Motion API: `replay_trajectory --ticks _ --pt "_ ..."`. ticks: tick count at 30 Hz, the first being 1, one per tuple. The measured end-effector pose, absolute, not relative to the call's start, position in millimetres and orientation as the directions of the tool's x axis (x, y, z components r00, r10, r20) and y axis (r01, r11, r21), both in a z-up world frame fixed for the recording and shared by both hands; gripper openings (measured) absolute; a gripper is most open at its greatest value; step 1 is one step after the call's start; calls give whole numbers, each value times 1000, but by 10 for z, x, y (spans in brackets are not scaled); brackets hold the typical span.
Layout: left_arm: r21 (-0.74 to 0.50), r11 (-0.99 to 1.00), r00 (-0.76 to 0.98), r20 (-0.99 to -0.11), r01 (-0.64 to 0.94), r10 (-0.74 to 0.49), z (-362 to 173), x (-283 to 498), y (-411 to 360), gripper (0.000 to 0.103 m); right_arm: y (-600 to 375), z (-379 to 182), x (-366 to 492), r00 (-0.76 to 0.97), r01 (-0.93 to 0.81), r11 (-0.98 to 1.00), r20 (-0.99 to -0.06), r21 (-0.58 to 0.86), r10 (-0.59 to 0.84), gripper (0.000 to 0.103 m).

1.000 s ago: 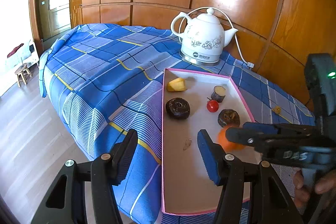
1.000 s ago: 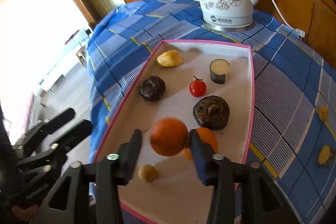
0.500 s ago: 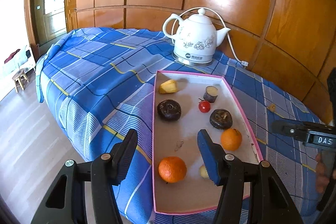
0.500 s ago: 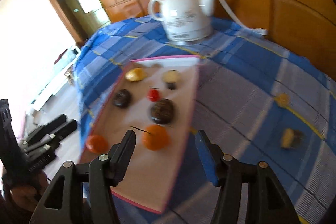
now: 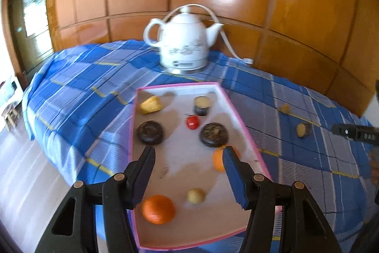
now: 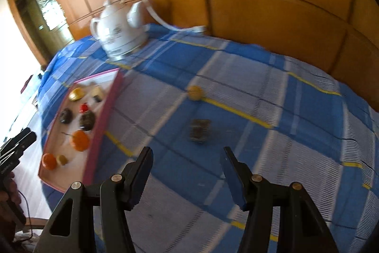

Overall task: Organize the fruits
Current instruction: 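Move the left tool toward the tan round fruit while the right tool approaches the dark log chunk, then grasp the tan round fruit with the left gripper while the right gripper grasps the log chunk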

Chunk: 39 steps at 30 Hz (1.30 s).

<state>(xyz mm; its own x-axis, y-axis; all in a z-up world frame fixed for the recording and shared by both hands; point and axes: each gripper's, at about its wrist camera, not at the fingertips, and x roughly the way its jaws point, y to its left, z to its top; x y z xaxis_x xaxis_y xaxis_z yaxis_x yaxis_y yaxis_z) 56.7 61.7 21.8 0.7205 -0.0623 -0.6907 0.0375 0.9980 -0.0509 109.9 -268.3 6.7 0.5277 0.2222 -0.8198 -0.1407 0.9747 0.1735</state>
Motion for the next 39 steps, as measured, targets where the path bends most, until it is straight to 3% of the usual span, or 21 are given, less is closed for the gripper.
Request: replay_trajectory --ticks 6,17,32,36,39 --pt "-43 983 692 -705 180 -158 277 767 148 58 -3125 -91 1136 532 -38 987 -833 155 152 60" --pt "-102 940 548 -790 325 -276 48 1514 -753 37 -3272 -267 1155 491 16 977 -853 214 179 60" --pt "-109 907 457 -836 406 -304 -392 2474 -1664 44 -3246 -265 1217 461 23 964 -858 265 225 60" --pt "-84 913 436 -858 400 -270 -572 2663 -1787 44 -3240 -245 1222 466 17 963 -854 270 231 60" --pt "-59 917 440 -864 395 -245 -696 2735 -1826 38 -3233 -247 1230 465 15 963 -854 270 232 60"
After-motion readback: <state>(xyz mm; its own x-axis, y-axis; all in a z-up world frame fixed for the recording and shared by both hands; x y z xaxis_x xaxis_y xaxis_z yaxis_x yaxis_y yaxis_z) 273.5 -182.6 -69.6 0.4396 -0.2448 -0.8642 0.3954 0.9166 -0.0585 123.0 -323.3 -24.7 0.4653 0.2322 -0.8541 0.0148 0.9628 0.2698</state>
